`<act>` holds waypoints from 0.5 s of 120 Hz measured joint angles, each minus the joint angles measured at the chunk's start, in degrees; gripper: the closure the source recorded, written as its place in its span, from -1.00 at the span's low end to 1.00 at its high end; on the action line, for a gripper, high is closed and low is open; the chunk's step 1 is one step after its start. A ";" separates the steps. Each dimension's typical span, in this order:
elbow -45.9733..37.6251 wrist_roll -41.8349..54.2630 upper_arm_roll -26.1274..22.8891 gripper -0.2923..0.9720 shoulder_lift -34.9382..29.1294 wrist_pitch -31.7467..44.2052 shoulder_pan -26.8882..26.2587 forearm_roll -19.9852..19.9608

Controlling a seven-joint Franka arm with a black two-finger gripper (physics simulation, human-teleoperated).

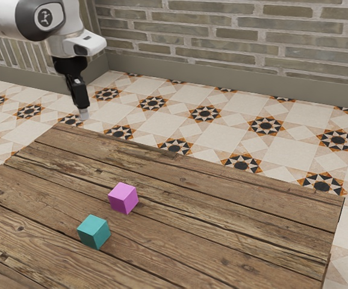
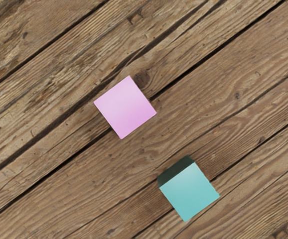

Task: Pick up the blue block with one arm, and put the blue block on the pink block with one arm

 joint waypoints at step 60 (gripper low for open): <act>-34.19 10.42 -0.62 -0.54 -16.76 9.70 -3.03 0.59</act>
